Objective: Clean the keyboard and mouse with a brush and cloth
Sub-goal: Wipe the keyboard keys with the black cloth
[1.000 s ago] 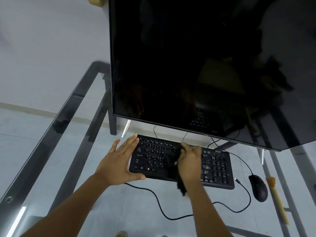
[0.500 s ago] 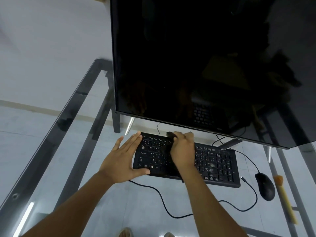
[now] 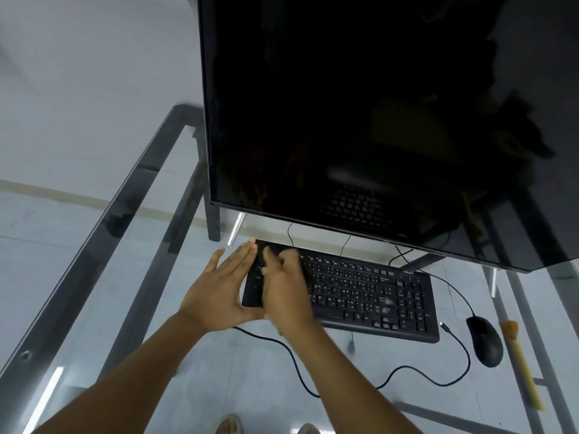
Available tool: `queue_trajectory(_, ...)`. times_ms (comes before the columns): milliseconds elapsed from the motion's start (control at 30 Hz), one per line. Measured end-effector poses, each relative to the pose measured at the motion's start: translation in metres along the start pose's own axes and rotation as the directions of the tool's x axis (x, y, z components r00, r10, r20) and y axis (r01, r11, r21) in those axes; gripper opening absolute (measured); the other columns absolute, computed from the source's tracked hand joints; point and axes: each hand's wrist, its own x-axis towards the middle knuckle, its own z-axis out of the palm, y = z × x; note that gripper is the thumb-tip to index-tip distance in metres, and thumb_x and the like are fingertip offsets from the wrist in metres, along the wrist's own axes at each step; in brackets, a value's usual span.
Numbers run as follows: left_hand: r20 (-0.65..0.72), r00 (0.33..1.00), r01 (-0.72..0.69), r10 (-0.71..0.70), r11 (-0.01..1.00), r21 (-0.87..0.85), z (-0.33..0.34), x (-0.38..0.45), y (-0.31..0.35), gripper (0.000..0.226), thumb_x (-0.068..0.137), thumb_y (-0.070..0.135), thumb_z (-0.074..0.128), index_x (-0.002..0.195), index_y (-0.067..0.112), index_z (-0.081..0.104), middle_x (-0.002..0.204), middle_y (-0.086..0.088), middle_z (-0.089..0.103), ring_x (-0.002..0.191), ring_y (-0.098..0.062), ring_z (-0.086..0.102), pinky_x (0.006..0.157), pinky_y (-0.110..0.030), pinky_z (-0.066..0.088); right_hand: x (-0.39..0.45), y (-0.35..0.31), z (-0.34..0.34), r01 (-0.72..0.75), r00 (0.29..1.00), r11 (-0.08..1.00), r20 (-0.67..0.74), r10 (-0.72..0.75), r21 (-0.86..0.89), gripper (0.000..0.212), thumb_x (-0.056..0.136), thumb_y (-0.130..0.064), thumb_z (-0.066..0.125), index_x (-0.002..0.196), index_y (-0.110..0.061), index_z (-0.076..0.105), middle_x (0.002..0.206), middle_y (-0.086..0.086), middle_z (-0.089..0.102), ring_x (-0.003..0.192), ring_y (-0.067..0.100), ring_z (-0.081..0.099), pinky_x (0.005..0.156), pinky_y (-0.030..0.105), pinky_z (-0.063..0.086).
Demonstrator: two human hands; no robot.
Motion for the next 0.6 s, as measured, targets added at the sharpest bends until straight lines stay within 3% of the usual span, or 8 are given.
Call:
queue_trajectory(100,0.025,1.0,-0.015,0.015,1.0,0.02,0.0,0.001,-0.001,0.118,0.07,0.085,0.048,0.154,0.013,0.005,0.162,0.003,0.0,0.147,-0.005,-0.002,0.12,-0.047,0.006,-0.018,0.005,-0.007,0.17,0.981,0.985,0.1,-0.168,-0.009,0.02,0.098,-0.027,0.048,0.114,-0.02,0.059,0.103,0.0,0.056,0.093,0.009,0.057,0.085,0.032,0.051)
queue_trajectory(200,0.058,0.998,0.011,-0.012,1.0,0.016,-0.002,0.0,0.0,0.129,0.061,0.096,0.041,0.152,0.02,-0.011,0.16,0.009,-0.014,0.145,-0.001,-0.014,0.119,-0.038,-0.01,-0.009,0.052,-0.032,-0.084,0.996,0.996,0.04,0.085,-0.034,0.033,0.1,-0.025,0.042,0.13,-0.025,0.054,0.103,-0.019,0.044,0.081,-0.009,0.051,0.079,0.017,0.051)
queue_trajectory(267,0.059,0.998,0.015,-0.015,1.0,0.01,-0.002,0.0,0.0,0.128,0.061,0.096,0.041,0.15,0.023,-0.016,0.159,0.011,-0.017,0.144,0.0,-0.017,0.118,-0.035,-0.014,-0.003,0.072,-0.043,-0.297,0.949,0.954,-0.123,0.29,-0.039,0.037,0.1,-0.015,0.047,0.136,-0.022,0.053,0.115,0.001,0.047,0.071,0.005,0.055,0.072,0.022,0.057)
queue_trajectory(333,0.054,0.998,0.011,-0.011,1.0,0.005,-0.002,-0.001,0.0,0.128,0.062,0.096,0.041,0.151,0.022,-0.014,0.159,0.011,-0.015,0.144,0.0,-0.015,0.118,-0.035,-0.014,0.0,0.066,-0.041,-0.359,0.925,0.93,-0.168,0.342,-0.084,0.04,0.098,-0.009,0.048,0.137,-0.017,0.052,0.12,0.014,0.047,0.069,0.014,0.056,0.07,0.021,0.056)
queue_trajectory(400,0.037,0.999,0.01,-0.01,1.0,-0.003,0.0,0.0,-0.001,0.126,0.064,0.094,0.042,0.153,0.018,-0.006,0.16,0.008,-0.01,0.146,-0.002,-0.009,0.119,-0.038,-0.009,-0.004,0.033,-0.024,-0.301,0.952,0.953,-0.076,0.297,-0.045,0.034,0.096,-0.012,0.048,0.129,-0.017,0.057,0.116,0.01,0.05,0.082,0.02,0.058,0.076,0.028,0.055)
queue_trajectory(467,0.011,1.0,-0.011,0.011,1.0,0.01,0.002,0.0,-0.002,0.117,0.072,0.087,0.043,0.154,0.014,0.003,0.161,0.004,-0.002,0.147,-0.006,-0.001,0.12,-0.042,0.0,-0.014,-0.012,-0.014,-0.303,0.952,0.938,0.105,0.289,0.169,0.014,0.095,-0.034,0.048,0.102,-0.026,0.057,0.103,0.004,0.061,0.092,0.02,0.062,0.079,0.036,0.052)
queue_trajectory(500,0.004,1.0,-0.022,0.022,1.0,0.014,0.002,0.0,-0.002,0.113,0.074,0.083,0.044,0.154,0.012,0.007,0.162,0.002,0.001,0.148,-0.007,0.002,0.12,-0.044,0.003,-0.019,-0.024,-0.012,-0.313,0.948,0.908,0.151,0.28,0.28,0.019,0.094,-0.048,0.048,0.089,-0.03,0.053,0.092,0.001,0.066,0.088,0.017,0.065,0.076,0.037,0.051)
queue_trajectory(600,0.024,1.0,-0.006,0.006,1.0,0.009,-0.001,-0.001,0.0,0.12,0.069,0.091,0.039,0.154,0.015,0.001,0.161,0.006,-0.005,0.146,-0.002,-0.005,0.12,-0.04,-0.003,-0.021,-0.002,-0.03,-0.244,0.967,0.959,0.11,0.229,0.146,0.03,0.088,-0.059,0.053,0.085,-0.029,0.053,0.07,-0.002,0.064,0.063,0.017,0.063,0.06,0.035,0.05)
